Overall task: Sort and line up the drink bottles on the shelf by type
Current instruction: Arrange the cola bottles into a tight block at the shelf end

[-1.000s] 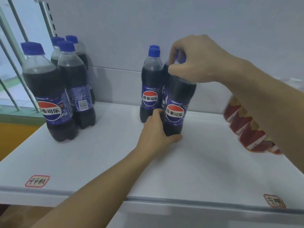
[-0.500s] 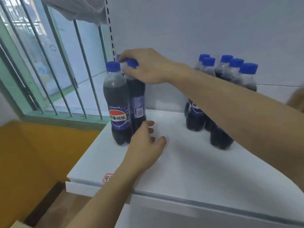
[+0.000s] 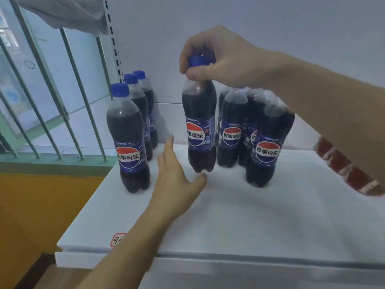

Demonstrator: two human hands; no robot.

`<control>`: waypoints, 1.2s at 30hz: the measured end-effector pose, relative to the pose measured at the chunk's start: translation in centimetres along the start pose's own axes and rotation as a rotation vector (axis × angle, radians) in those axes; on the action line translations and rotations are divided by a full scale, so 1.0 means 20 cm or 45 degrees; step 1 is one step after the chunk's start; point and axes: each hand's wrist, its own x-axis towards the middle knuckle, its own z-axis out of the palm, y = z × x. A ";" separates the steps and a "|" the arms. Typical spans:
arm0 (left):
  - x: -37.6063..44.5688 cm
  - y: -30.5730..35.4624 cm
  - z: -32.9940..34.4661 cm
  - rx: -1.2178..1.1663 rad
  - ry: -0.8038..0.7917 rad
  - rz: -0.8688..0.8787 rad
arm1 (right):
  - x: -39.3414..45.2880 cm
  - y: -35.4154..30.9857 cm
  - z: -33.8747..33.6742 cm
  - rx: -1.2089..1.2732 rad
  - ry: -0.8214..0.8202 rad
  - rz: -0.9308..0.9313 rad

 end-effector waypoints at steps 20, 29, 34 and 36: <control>0.15 0.10 0.32 0.154 -0.250 -0.030 | -0.24 0.20 -0.23 -0.573 -0.353 0.149; 0.17 0.10 0.38 0.131 -0.248 -0.005 | -0.24 0.16 -0.25 -0.691 -0.500 0.210; 0.15 0.13 0.29 0.194 -0.400 0.024 | -0.16 0.09 -0.23 -0.791 -0.500 0.178; 0.11 0.14 0.15 0.295 -0.415 0.051 | -0.11 0.05 -0.17 -0.730 -0.265 0.069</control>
